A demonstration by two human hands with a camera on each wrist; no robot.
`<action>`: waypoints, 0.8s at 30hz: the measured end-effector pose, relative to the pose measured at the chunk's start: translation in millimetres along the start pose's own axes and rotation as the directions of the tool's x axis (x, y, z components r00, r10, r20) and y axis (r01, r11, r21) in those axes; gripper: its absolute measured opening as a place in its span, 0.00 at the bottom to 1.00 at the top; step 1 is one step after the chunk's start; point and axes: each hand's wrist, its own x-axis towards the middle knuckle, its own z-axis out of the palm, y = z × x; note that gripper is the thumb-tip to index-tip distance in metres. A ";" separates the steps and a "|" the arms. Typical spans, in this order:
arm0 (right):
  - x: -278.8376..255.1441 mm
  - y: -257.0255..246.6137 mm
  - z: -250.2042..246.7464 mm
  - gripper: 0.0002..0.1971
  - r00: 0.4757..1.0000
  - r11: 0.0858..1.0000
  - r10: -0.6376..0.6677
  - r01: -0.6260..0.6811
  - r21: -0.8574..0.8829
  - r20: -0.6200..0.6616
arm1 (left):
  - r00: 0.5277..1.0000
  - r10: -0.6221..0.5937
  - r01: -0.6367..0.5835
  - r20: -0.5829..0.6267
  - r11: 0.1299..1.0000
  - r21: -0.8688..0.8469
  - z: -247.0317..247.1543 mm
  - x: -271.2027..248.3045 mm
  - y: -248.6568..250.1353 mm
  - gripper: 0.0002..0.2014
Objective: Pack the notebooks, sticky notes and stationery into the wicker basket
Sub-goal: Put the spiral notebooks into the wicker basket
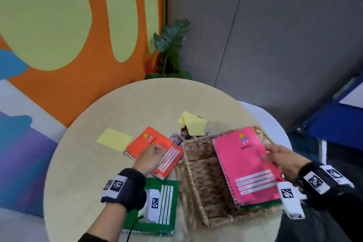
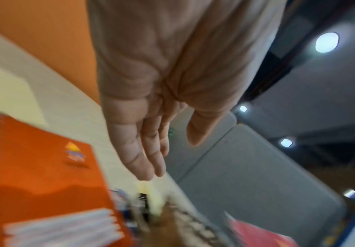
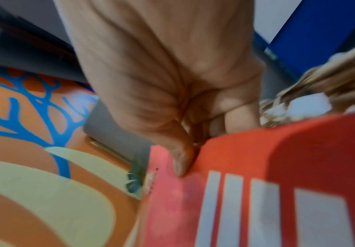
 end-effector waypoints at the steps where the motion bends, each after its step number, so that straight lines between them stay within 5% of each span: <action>1: 1.3 7.9 -4.5 0.14 0.999 0.998 0.027 -0.029 -0.064 -0.033 | 0.997 -0.059 0.063 -0.044 0.993 0.096 -7.8 2.9 -11.5 0.08; 5: 17.6 28.1 -15.2 0.16 0.974 0.904 0.084 -0.163 -0.396 -0.209 | 0.940 -0.280 0.329 -0.196 0.898 0.294 -35.1 19.5 -48.7 0.15; 8: 36.3 33.6 -11.4 0.09 0.953 0.680 0.130 -0.286 -0.675 -0.272 | 0.902 -0.376 0.425 -0.213 0.860 0.281 -39.0 35.6 -63.3 0.18; 12: 25.4 15.9 12.0 0.28 0.942 0.352 0.151 -0.336 -0.874 -0.301 | 0.900 -0.389 0.432 -0.197 0.857 0.282 -34.2 57.2 -70.2 0.18; 15: 14.9 -1.5 23.4 0.27 0.947 0.359 0.080 -0.320 -0.877 -0.312 | 0.893 -0.394 0.446 -0.216 0.839 0.311 -33.0 70.5 -70.9 0.16; 17: 8.7 -11.3 32.3 0.16 0.959 0.396 0.013 -0.265 -0.879 -0.284 | 0.888 -0.407 0.453 -0.215 0.857 0.247 -33.6 77.1 -74.4 0.17; 20: -7.3 -27.0 57.6 0.12 0.975 0.456 -0.137 -0.094 -0.885 -0.174 | 0.897 -0.408 0.421 -0.170 0.906 0.043 -34.1 94.4 -89.6 0.20; 24: -36.4 -52.7 119.5 0.10 0.957 0.499 -0.277 0.217 -0.839 0.083 | 0.936 -0.325 0.288 -0.134 0.927 -0.240 -39.4 79.8 -67.8 0.02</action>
